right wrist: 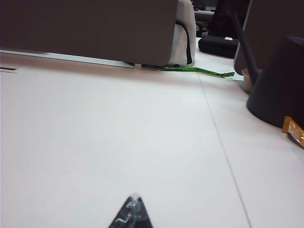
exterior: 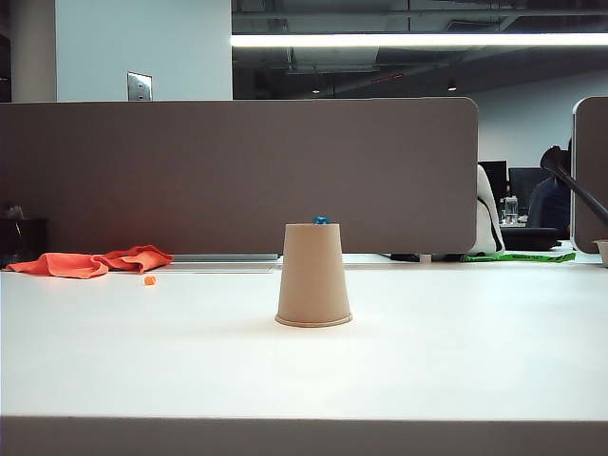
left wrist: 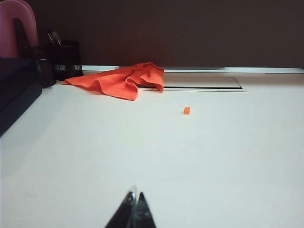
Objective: Throw the dice onto the paper cup, compare its value with the values of the other dice on the table, place the die with the higher value on the paper cup, and take no action if both dice have the same value.
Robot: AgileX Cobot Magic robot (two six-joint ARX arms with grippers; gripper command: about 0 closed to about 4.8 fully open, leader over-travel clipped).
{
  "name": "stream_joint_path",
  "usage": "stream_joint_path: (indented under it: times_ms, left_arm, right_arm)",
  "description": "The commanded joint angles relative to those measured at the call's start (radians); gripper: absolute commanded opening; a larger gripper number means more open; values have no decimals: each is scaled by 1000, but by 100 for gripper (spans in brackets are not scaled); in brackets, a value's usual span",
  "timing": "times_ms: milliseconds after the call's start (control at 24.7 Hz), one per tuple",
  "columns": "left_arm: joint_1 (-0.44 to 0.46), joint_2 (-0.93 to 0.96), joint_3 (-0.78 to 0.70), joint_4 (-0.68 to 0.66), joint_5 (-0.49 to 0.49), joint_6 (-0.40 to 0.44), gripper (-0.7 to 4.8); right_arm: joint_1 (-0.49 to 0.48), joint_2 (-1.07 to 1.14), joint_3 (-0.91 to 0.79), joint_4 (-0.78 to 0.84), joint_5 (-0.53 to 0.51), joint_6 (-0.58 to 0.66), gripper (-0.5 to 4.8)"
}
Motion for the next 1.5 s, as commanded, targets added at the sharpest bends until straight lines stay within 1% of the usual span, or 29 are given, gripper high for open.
stream_joint_path:
  times_ms: [40, 243, 404, 566, 688, 890, 1052, 1294, 1375, 1497]
  left_arm:
    - [0, 1, 3, 1, -7, 11, -5]
    - [0, 1, 3, -2, -7, 7, -5]
    - [0, 1, 3, -2, -6, 6, -6]
    - [0, 1, 3, -2, -6, 6, -5]
    - [0, 1, 3, -2, -6, -24, -5]
    - [0, 1, 3, -3, -6, -24, -5]
    - [0, 1, 3, -6, -6, -24, -5]
    - [0, 1, 3, -14, -6, -24, -6]
    - [0, 1, 3, -14, -6, -28, -5]
    - [0, 1, 3, -14, -6, -39, -5]
  right_arm:
    - [0, 0, -1, 10, -6, -3, -1]
    - [0, 0, -1, 32, -6, 3, -1]
    - [1, 0, -2, 83, 2, 74, -1]
    - [2, -1, -2, 102, 2, 71, -1]
    - [2, -1, -2, 116, 2, 68, -1]
    - [4, -1, -2, 123, 2, 69, -2]
    - [41, -1, -2, 123, 3, 68, -2]
    - [144, -1, -2, 121, 138, 60, -2]
    - [180, -1, -2, 119, 174, 12, -1]
    - [186, 0, -1, 116, 178, 12, -1]
